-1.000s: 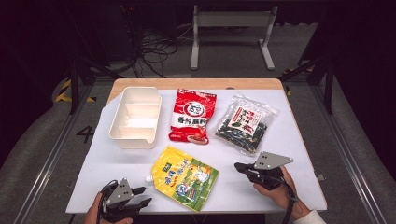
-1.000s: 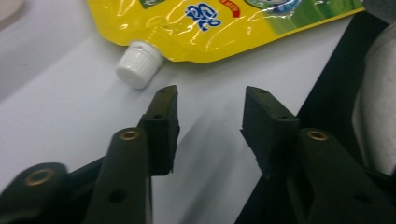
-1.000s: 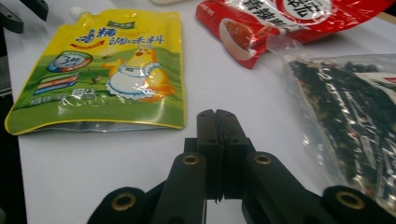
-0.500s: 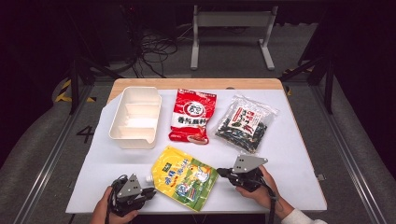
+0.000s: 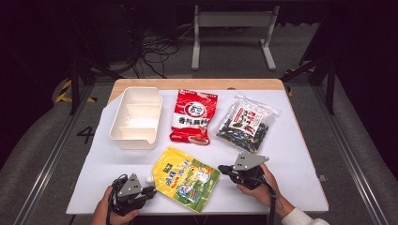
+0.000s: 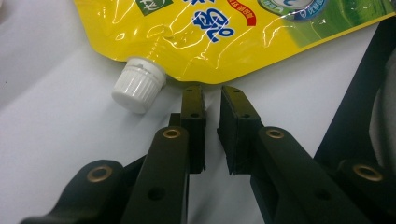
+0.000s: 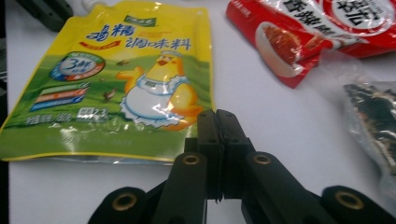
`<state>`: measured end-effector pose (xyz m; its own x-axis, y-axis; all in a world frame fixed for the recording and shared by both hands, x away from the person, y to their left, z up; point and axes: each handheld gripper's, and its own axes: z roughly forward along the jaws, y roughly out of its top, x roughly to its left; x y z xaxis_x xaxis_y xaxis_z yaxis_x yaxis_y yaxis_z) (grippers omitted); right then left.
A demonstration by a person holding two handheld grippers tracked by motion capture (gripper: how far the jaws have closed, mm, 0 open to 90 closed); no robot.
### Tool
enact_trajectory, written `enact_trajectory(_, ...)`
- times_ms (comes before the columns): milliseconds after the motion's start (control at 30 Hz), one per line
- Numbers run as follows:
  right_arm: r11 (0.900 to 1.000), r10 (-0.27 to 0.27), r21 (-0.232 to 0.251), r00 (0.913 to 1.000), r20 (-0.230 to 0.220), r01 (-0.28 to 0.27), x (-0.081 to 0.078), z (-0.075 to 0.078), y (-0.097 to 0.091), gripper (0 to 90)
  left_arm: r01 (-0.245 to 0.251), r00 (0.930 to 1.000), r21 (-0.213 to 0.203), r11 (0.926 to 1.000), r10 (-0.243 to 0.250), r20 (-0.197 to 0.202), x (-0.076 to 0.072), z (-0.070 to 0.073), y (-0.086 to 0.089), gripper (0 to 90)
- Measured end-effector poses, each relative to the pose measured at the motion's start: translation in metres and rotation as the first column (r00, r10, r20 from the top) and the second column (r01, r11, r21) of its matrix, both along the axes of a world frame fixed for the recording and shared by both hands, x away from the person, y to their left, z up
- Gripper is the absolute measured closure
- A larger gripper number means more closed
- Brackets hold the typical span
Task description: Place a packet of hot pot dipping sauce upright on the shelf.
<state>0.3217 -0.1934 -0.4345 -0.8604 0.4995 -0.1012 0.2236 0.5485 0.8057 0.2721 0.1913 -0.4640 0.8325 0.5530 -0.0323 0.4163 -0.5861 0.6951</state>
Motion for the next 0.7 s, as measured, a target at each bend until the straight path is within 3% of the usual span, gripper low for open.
enact_trajectory(167,0.9947,-0.092,0.051,0.9948,0.043,0.090,0.022,0.017,-0.004,84.5,-0.009,0.9999,-0.003,1.0000,0.009,0.011,0.005,0.002,0.001,79.7)
enact_trajectory(233,0.9921,-0.115,0.056,0.9925,0.043,0.112,0.028,0.020,-0.004,81.8,-0.008,0.9998,-0.008,0.9999,0.008,0.017,0.005,0.003,0.002,78.9)
enact_trajectory(267,0.9891,-0.134,0.066,0.9901,0.040,0.131,0.035,0.023,-0.003,78.7,-0.007,0.9997,-0.038,0.9993,0.008,0.022,0.004,0.006,0.005,78.9)
enact_trajectory(300,0.9816,-0.172,0.090,0.9847,0.031,0.168,0.052,0.028,0.001,74.7,-0.009,0.9996,-0.050,0.9987,0.010,0.027,0.004,0.008,0.007,77.5)
enact_trajectory(367,0.9793,-0.182,0.096,0.9831,0.024,0.178,0.058,0.029,0.003,69.7,-0.024,0.9983,-0.057,0.9981,0.027,0.051,0.003,0.010,0.011,76.5)
enact_trajectory(433,0.9699,-0.217,0.101,0.9745,-0.056,0.222,0.082,0.029,0.011,58.4,-0.028,0.9963,-0.064,0.9976,0.033,0.079,0.002,0.013,0.016,74.4)
enact_trajectory(467,0.9641,-0.240,0.101,0.9686,-0.065,0.246,0.089,0.029,0.015,56.1,-0.028,0.9963,-0.064,0.9976,0.033,0.079,0.002,0.013,0.016,73.5)
enact_trajectory(533,0.9563,-0.253,0.113,0.9568,-0.144,0.270,0.104,0.028,0.021,50.9,-0.025,0.9946,-0.085,0.9960,0.033,0.098,0.003,0.016,0.020,70.8)
enact_trajectory(567,0.9563,-0.253,0.113,0.9568,-0.144,0.270,0.104,0.028,0.021,50.9,-0.025,0.9946,-0.085,0.9960,0.033,0.098,0.003,0.016,0.020,68.8)
enact_trajectory(600,0.9467,-0.287,0.099,0.9422,-0.173,0.307,0.115,0.026,0.029,46.5,-0.034,0.9930,-0.092,0.9952,0.044,0.109,0.003,0.018,0.022,67.0)
enact_trajectory(633,0.9438,-0.297,0.085,0.9324,-0.206,0.319,0.122,0.024,0.034,43.6,-0.034,0.9919,-0.093,0.9951,0.045,0.119,0.004,0.019,0.023,65.6)
enact_trajectory(700,0.9396,-0.309,0.075,0.9216,-0.236,0.334,0.131,0.019,0.041,40.8,-0.034,0.9910,-0.100,0.9944,0.046,0.126,0.005,0.020,0.024,63.5)
